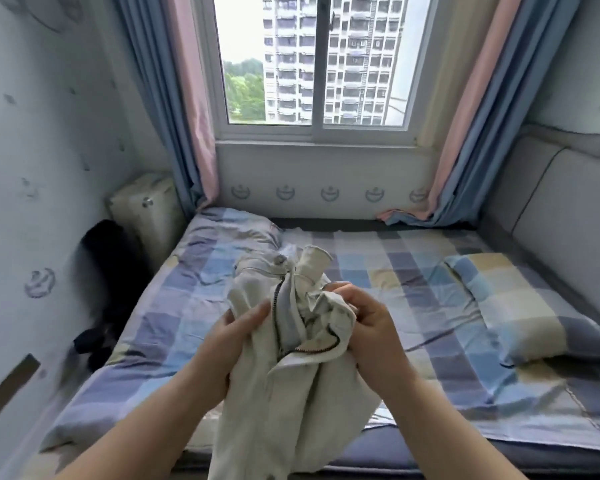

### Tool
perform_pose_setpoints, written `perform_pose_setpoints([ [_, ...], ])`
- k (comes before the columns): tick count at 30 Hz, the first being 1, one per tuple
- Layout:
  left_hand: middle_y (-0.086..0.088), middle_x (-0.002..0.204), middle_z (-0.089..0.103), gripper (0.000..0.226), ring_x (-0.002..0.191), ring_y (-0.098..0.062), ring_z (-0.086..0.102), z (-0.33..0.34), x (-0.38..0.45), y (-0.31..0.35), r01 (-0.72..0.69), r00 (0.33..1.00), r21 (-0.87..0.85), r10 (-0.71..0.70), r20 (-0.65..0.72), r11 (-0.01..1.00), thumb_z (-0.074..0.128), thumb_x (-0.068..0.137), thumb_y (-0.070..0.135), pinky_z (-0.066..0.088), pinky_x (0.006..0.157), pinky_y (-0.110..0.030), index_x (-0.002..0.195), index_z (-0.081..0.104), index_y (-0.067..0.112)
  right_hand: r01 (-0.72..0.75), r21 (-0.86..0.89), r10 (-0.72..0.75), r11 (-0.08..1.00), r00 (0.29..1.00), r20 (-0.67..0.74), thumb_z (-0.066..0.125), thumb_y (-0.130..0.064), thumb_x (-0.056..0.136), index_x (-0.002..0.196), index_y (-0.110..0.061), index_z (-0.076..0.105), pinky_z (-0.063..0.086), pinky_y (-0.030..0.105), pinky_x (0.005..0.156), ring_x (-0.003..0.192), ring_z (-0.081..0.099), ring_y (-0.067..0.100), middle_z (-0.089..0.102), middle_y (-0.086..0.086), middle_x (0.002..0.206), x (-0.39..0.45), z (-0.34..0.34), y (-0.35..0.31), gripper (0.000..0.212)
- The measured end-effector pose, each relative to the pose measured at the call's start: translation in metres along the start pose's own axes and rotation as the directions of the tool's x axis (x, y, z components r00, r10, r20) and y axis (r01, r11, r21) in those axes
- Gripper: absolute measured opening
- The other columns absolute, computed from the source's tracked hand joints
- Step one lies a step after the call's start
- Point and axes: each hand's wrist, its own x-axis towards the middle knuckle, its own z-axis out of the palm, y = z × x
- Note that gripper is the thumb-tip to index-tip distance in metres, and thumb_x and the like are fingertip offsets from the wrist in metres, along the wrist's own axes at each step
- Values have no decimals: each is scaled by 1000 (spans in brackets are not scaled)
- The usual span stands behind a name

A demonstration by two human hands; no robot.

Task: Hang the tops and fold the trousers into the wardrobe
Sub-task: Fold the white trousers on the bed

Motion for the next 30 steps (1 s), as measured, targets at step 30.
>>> perform_pose_setpoints([
  [30,3,81,73,64,67,-11,68,50,98,222,-605,785,346,467,406,717,85,47,60,58,60,-25,82,73,8,98,-136,-96,986,995,23,65,-14,51,88,-16,62,44,11,56,61,53,1,62,-10,70,213,-47,-52,37],
])
